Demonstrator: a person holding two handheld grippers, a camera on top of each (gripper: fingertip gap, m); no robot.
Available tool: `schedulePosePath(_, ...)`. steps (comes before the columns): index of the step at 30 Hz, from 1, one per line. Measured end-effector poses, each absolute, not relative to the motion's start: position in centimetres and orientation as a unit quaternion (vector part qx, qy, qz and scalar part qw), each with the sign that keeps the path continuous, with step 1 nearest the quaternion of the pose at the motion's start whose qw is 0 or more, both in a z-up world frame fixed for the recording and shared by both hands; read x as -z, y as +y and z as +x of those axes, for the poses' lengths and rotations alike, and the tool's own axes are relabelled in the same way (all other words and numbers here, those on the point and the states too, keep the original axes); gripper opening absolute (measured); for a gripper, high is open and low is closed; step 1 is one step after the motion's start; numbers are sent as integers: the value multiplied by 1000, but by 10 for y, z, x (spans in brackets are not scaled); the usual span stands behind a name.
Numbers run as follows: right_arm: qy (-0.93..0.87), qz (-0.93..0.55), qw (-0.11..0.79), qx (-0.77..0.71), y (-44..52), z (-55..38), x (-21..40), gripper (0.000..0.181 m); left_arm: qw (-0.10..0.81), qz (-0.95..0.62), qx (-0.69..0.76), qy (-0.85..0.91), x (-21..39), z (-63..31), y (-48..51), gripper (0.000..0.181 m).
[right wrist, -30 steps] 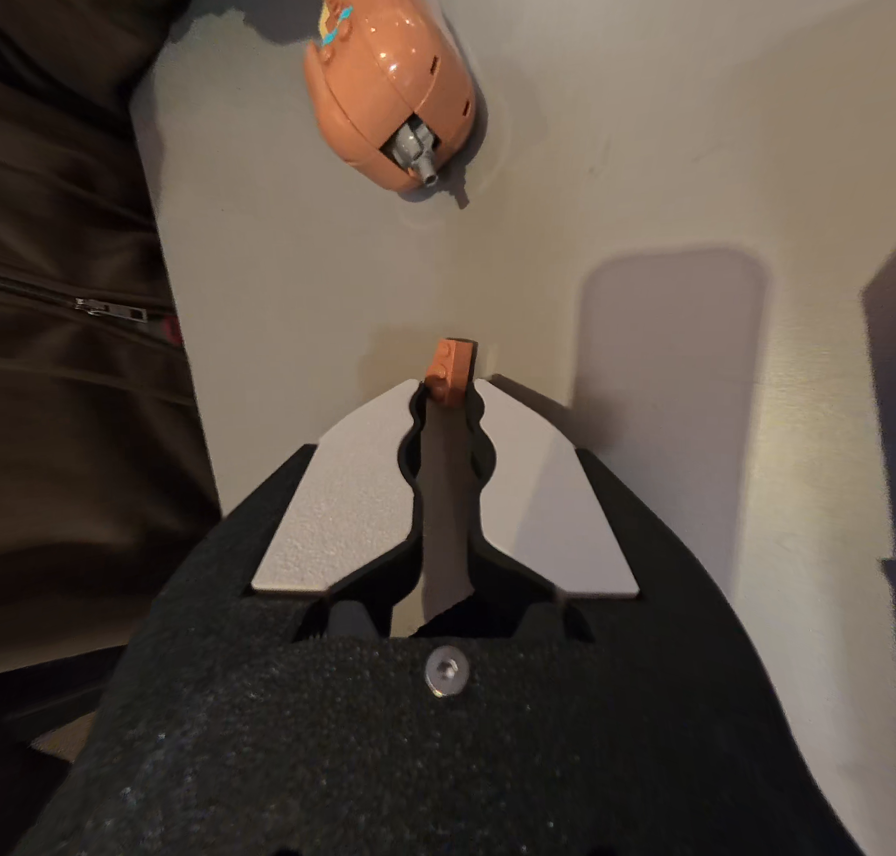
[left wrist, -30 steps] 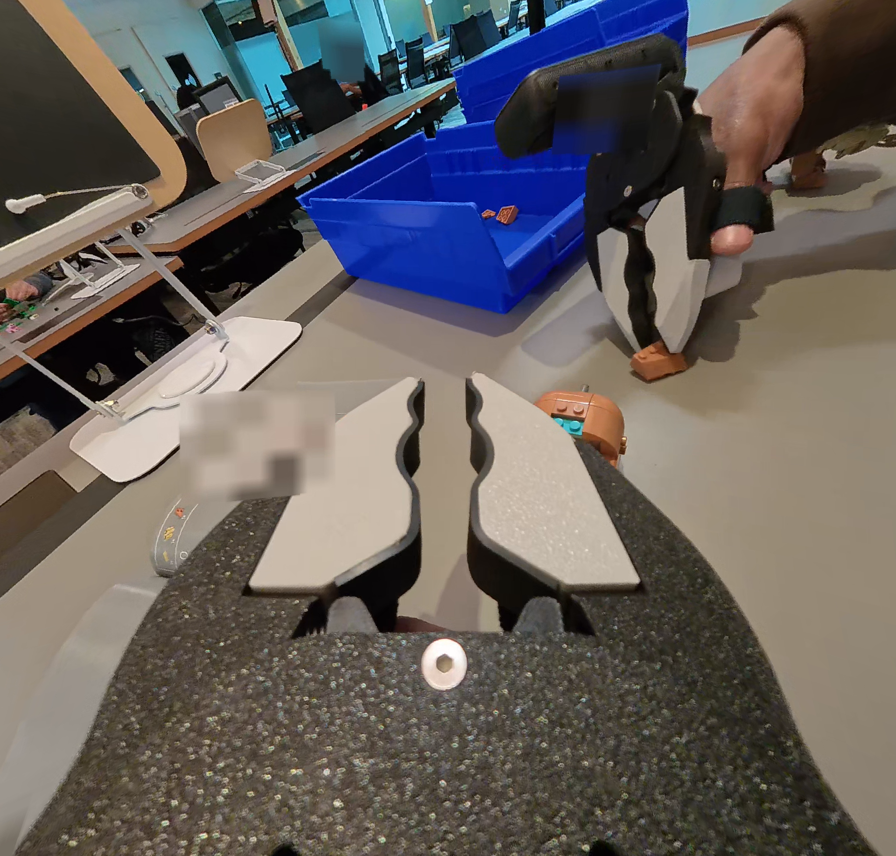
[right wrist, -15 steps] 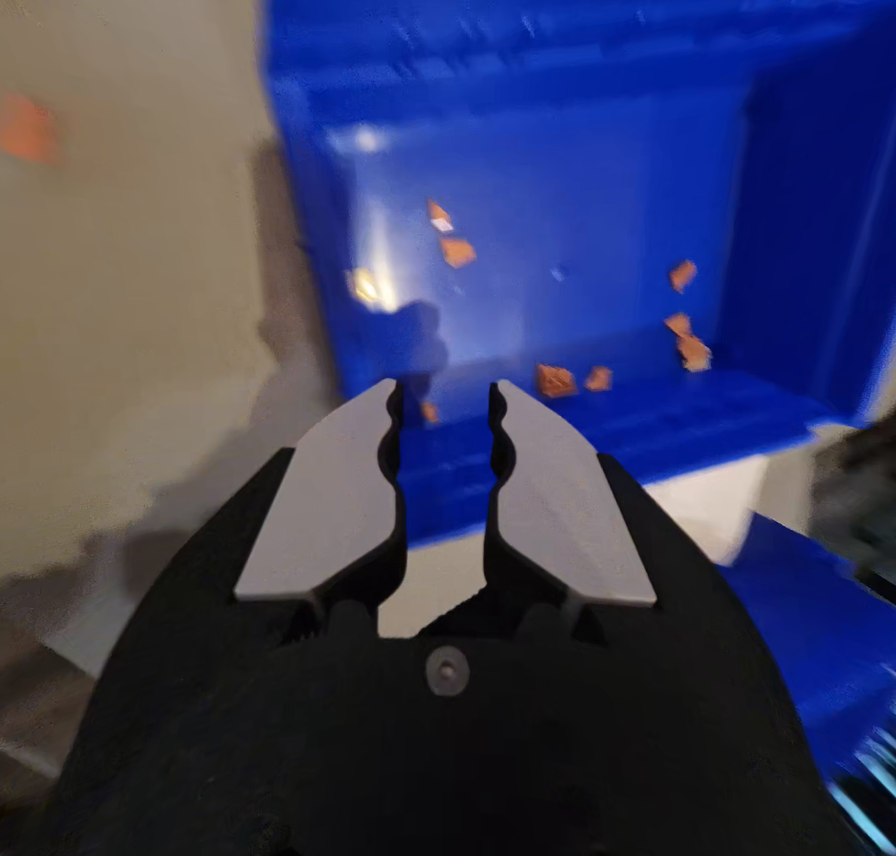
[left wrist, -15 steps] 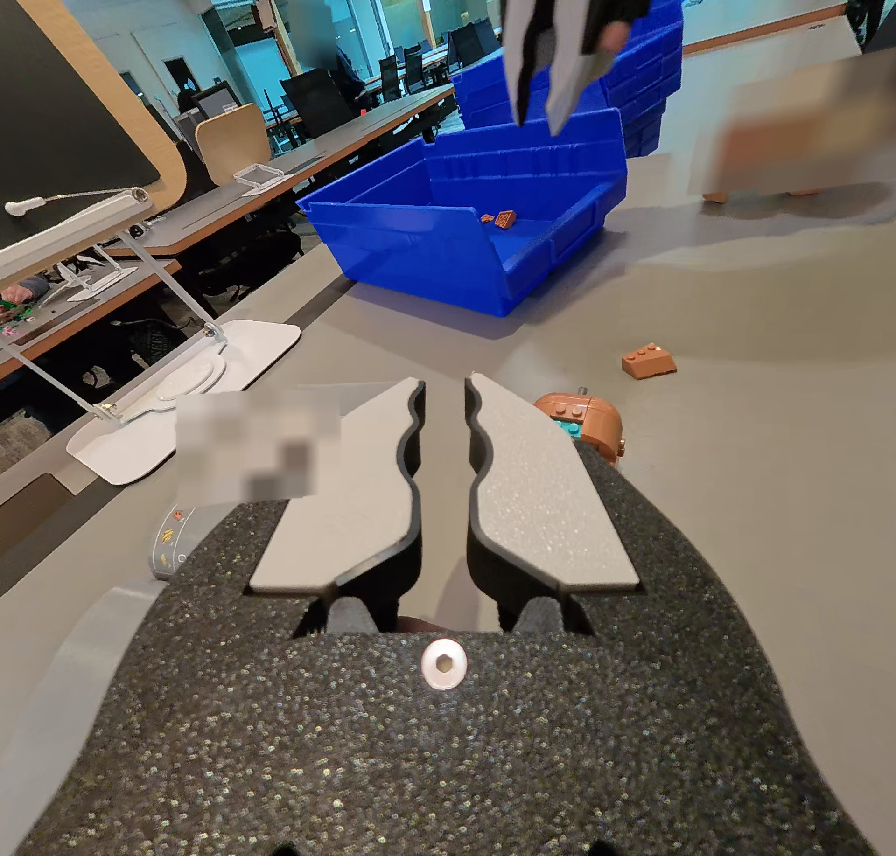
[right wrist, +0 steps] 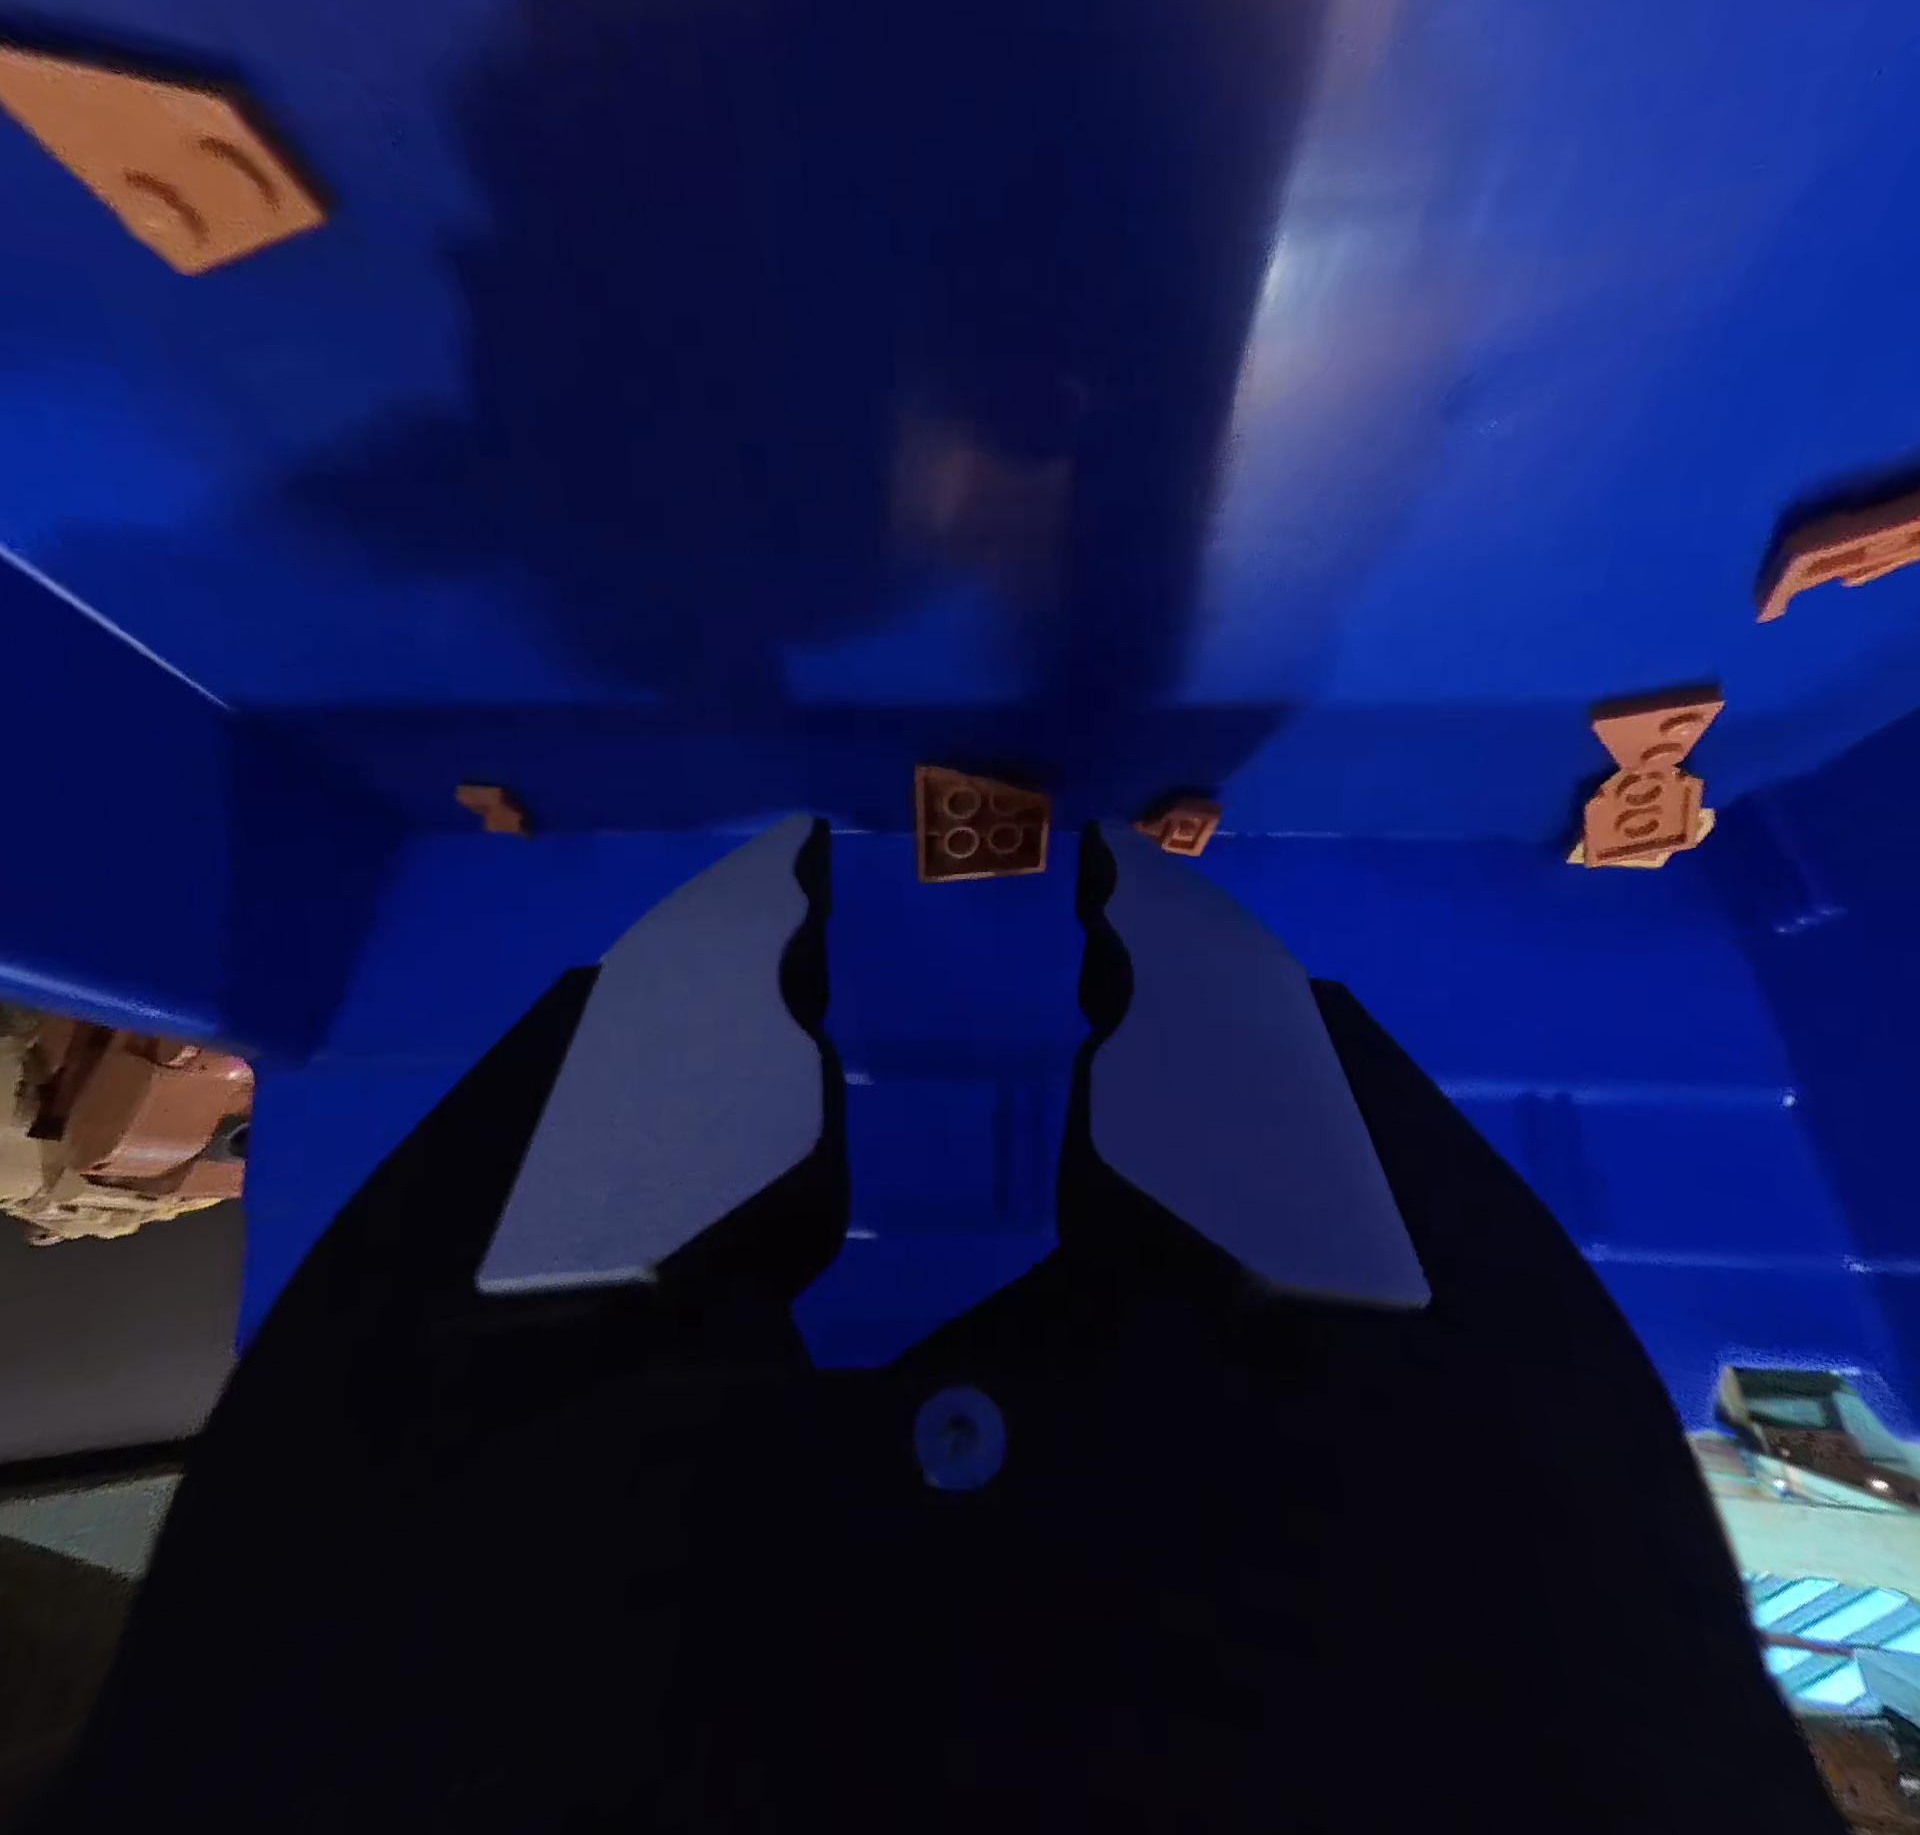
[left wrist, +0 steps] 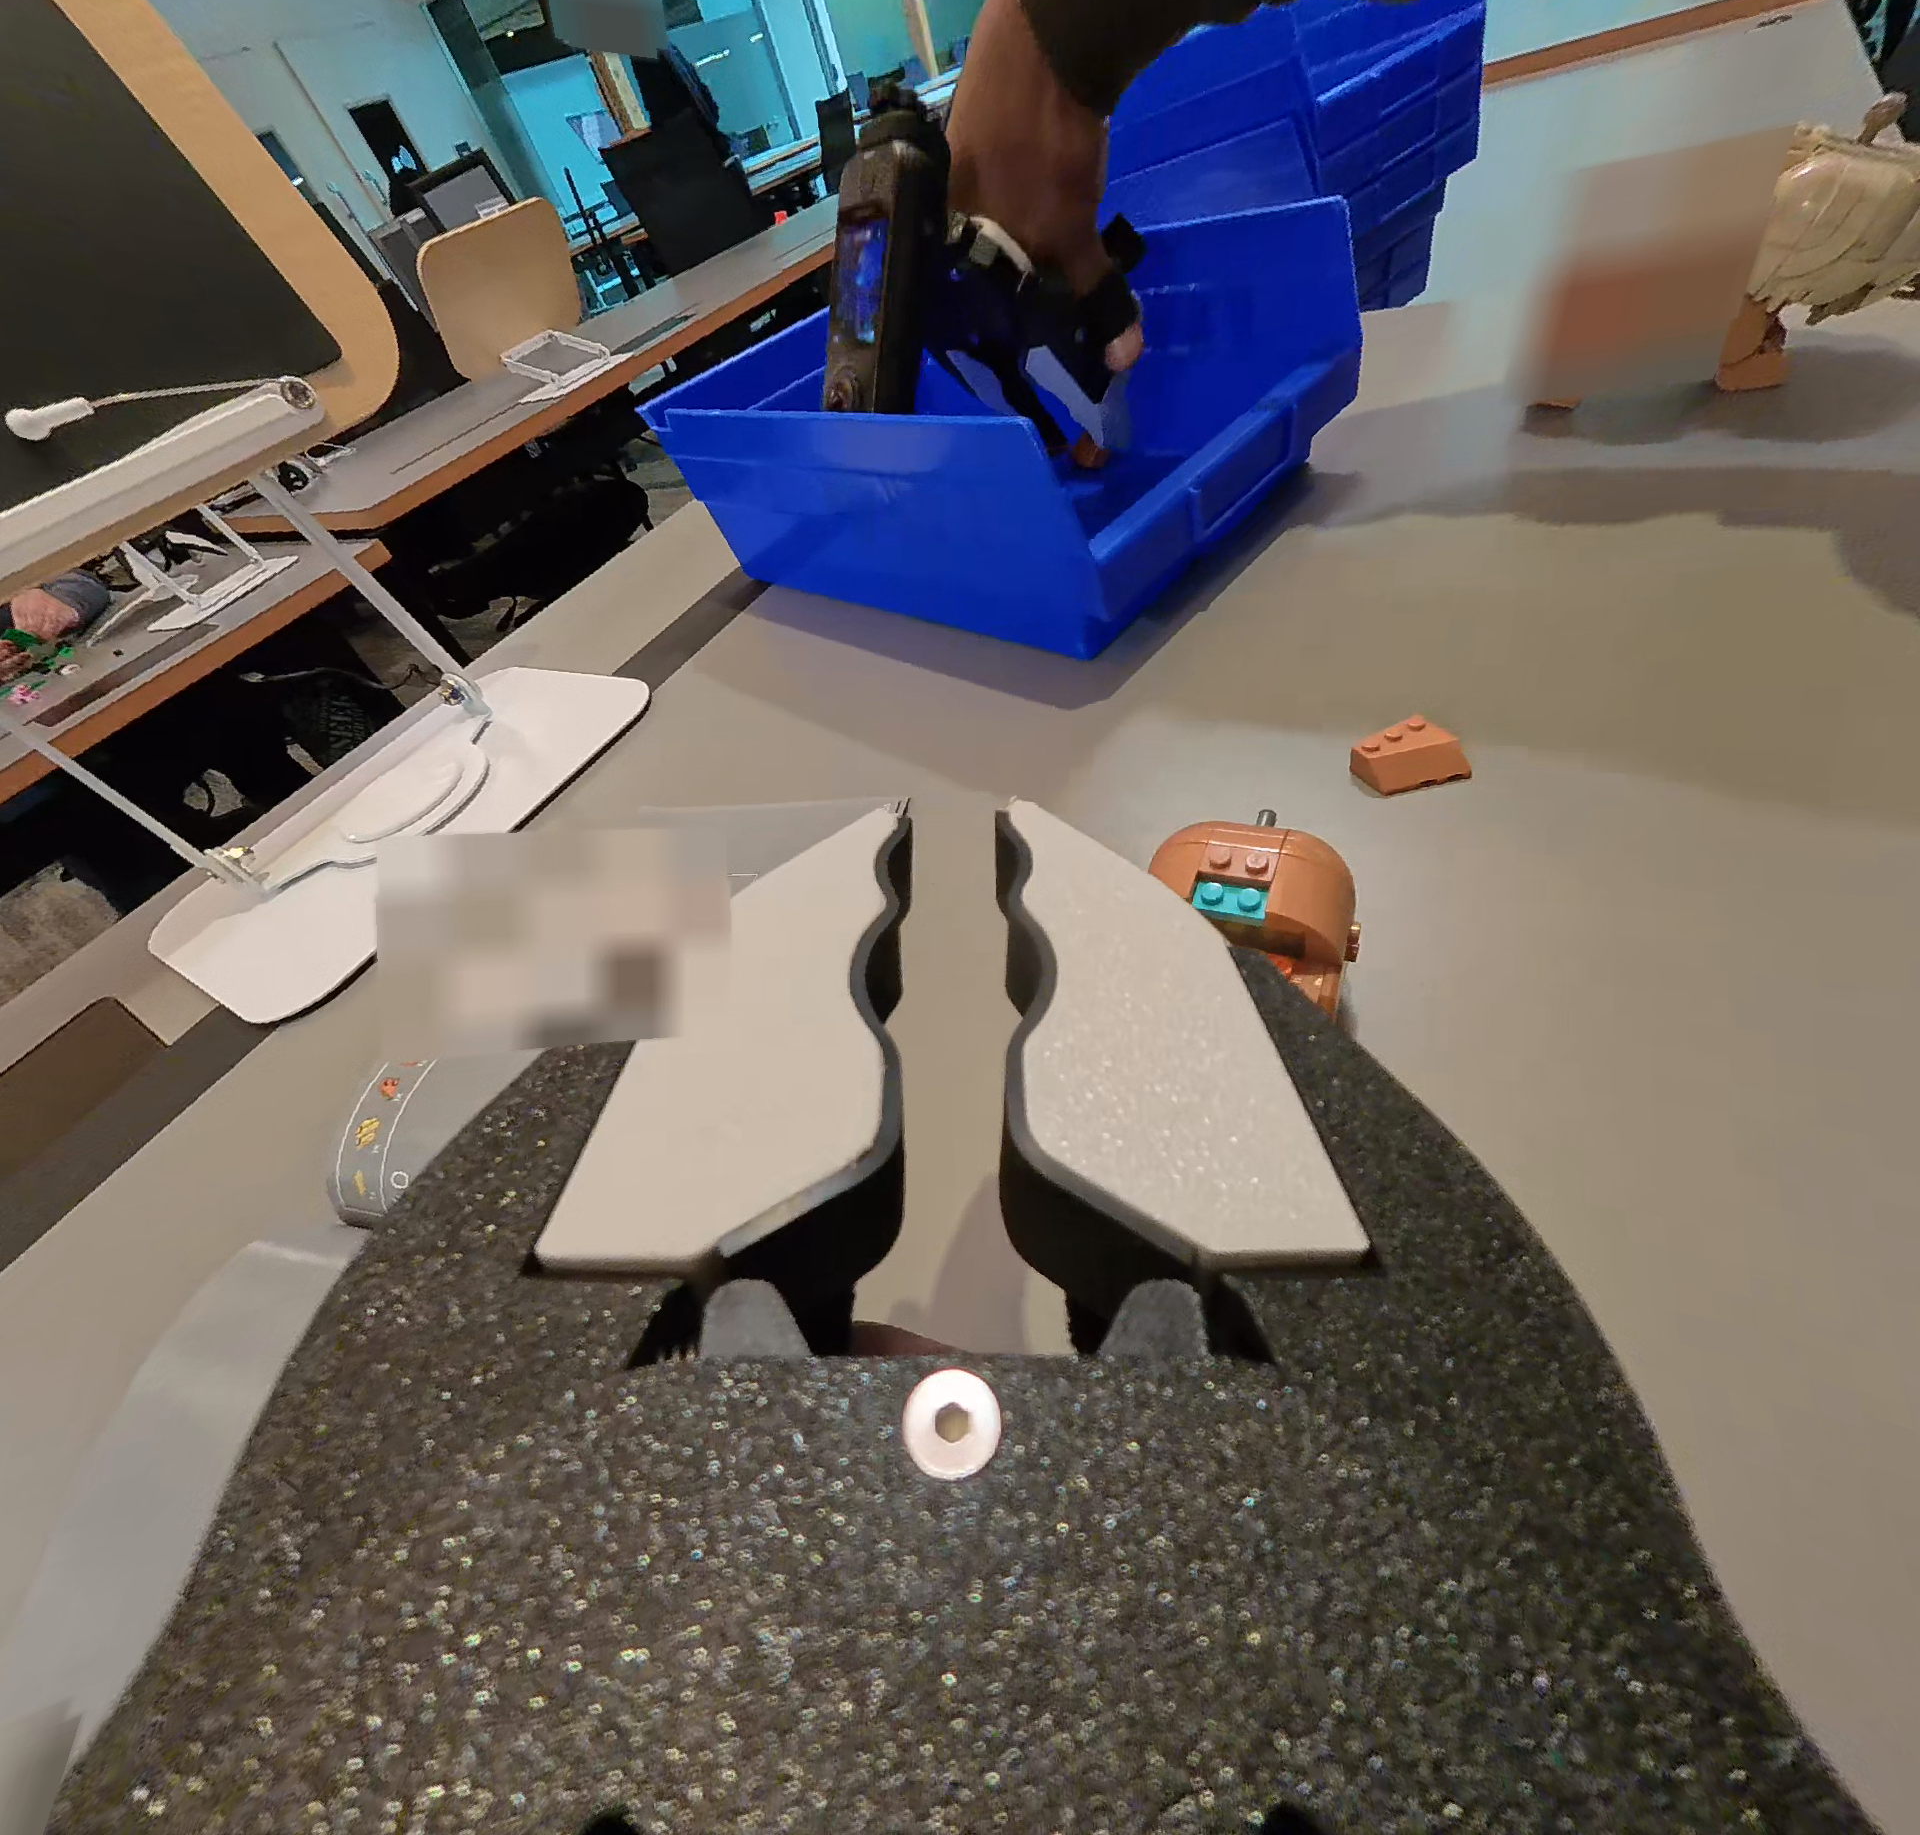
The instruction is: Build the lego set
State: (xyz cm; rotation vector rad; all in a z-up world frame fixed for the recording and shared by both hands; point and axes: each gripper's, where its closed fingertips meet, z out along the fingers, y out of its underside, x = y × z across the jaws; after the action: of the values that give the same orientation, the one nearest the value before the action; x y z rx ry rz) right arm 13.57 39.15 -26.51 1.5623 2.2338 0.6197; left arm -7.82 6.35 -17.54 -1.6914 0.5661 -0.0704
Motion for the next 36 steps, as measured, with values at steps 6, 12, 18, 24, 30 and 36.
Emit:
schedulePosePath(6,762,570,204,-232,398,143,271,43,628,-737,31,248,175,-78,63,15)
schedulePosePath(12,750,576,206,-251,401,144,271,27,629,-736,30,249,173,-77,62,15)
schedulePosePath(18,747,609,161,-213,386,140,267,27,637,-728,28,252,167,-75,61,15)
schedulePosePath(24,754,649,25,-92,340,126,231,26,639,-727,26,249,166,-75,61,15)
schedulePosePath(30,714,672,-134,143,231,103,181,26,641,-725,27,252,163,-73,60,15)
schedulePosePath(36,594,639,-212,440,106,71,155,26,641,-720,19,264,159,-64,57,15)
